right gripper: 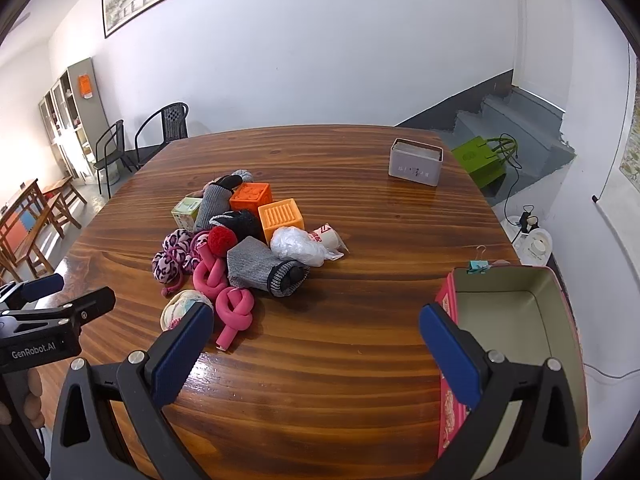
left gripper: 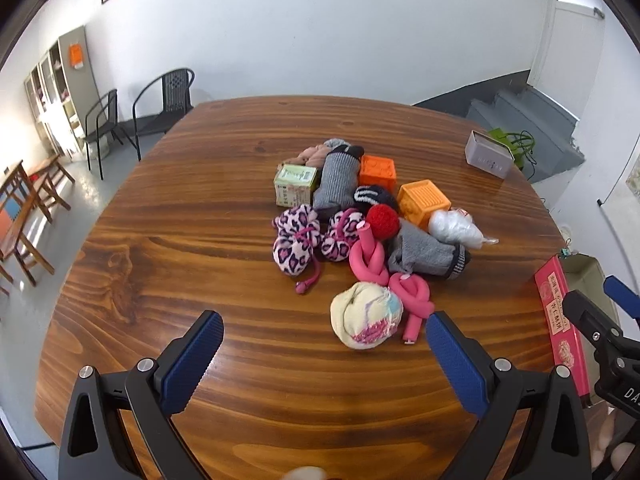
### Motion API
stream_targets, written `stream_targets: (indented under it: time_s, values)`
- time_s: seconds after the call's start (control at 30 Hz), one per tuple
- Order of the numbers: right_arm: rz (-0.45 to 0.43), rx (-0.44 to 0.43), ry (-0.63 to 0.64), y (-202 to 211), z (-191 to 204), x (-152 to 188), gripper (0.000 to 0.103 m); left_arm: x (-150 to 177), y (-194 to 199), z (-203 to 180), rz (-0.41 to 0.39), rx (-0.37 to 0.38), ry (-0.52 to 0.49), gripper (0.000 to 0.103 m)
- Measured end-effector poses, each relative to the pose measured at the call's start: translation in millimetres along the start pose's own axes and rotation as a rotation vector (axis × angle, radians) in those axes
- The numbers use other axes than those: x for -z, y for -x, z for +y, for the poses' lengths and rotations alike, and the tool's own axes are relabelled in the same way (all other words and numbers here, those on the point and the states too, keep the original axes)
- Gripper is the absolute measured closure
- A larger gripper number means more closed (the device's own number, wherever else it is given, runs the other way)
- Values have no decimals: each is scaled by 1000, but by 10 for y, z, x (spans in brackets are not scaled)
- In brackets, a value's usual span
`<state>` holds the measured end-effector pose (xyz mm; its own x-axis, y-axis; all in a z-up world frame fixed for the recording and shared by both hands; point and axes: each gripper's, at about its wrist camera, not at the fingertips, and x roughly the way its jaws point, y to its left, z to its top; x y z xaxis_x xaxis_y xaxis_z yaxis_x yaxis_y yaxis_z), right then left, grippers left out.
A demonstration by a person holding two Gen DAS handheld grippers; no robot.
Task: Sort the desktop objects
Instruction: 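Move both tools toward the pile of toys on the table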
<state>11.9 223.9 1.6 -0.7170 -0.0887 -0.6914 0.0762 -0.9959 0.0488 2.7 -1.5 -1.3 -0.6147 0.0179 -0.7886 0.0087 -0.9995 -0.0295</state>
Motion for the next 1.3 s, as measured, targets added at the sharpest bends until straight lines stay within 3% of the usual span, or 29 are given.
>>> stream_targets:
  time_s: [0.23, 0.27, 0.4, 0.6, 0.7, 0.8, 0.93, 1.07, 1.13, 1.23, 1.3]
  values:
    - [-16, 17, -16, -11, 84, 0, 0, 243, 53, 125, 100, 180, 166, 0]
    - [-18, 19, -18, -12, 96, 0, 0, 213, 51, 108, 128, 178, 149, 0]
    - [-27, 29, -27, -18, 143, 0, 0, 204, 286, 81, 48, 210, 99, 0]
    - [-4, 15, -63, -125, 211, 1, 0, 237, 320, 128, 70, 352, 94, 0]
    - [36, -2, -86, -229, 240, 33, 0, 282, 257, 66, 125, 442, 56, 0]
    - [52, -3, -88, -268, 287, 61, 0, 335, 277, 26, 125, 434, 17, 0]
    - [59, 17, -88, -286, 330, 52, 0, 369, 311, 118, 114, 501, 31, 0]
    - [75, 34, -115, -330, 330, 45, 0, 298, 276, 249, 116, 454, 43, 0]
    - [81, 41, -123, -346, 337, 46, 0, 206, 277, 372, 64, 361, 54, 0]
    - [95, 50, -127, -374, 362, 58, 0, 65, 226, 542, -22, 154, 38, 0]
    - [108, 49, -131, -397, 383, 75, 0, -11, 111, 622, -41, 119, 29, 0]
